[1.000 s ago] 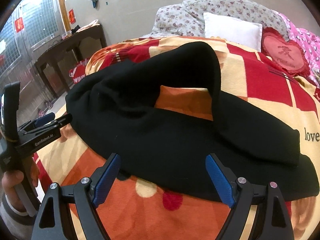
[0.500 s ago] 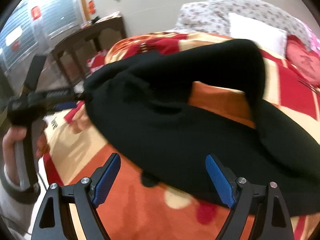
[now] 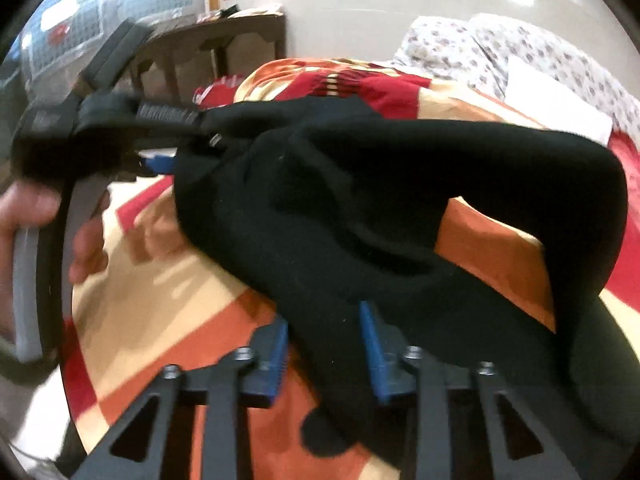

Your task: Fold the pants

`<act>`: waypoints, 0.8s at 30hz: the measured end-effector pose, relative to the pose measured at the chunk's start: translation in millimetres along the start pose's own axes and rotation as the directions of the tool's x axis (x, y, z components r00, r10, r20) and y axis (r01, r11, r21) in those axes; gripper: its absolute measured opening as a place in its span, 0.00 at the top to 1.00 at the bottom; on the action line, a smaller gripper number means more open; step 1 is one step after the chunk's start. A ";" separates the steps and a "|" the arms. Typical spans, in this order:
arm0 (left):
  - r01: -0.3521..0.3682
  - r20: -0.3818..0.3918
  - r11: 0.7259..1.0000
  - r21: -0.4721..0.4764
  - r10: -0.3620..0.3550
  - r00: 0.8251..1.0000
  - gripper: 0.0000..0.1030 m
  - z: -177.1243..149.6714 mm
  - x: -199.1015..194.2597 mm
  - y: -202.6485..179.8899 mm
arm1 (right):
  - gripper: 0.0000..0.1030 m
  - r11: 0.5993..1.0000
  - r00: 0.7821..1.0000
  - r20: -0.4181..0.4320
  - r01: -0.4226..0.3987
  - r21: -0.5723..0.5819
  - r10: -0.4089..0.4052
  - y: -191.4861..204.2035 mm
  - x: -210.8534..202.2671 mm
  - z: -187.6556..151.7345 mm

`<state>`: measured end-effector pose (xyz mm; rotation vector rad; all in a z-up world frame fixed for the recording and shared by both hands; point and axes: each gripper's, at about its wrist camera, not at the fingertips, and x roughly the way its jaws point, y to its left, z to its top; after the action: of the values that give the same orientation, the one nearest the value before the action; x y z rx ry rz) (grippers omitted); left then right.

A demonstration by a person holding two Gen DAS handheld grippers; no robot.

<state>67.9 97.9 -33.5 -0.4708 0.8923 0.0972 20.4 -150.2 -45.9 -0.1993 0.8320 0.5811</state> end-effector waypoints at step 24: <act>-0.121 0.120 0.988 0.094 0.109 0.987 0.69 -43.4 -104.2 24.3 | 0.63 0.932 0.988 0.030 -0.153 0.330 0.151 -72.2 -60.5 -24.2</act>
<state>-36.0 112.3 14.8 -0.3158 0.8075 0.1821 13.3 -244.0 -21.0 0.1765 0.9333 0.5763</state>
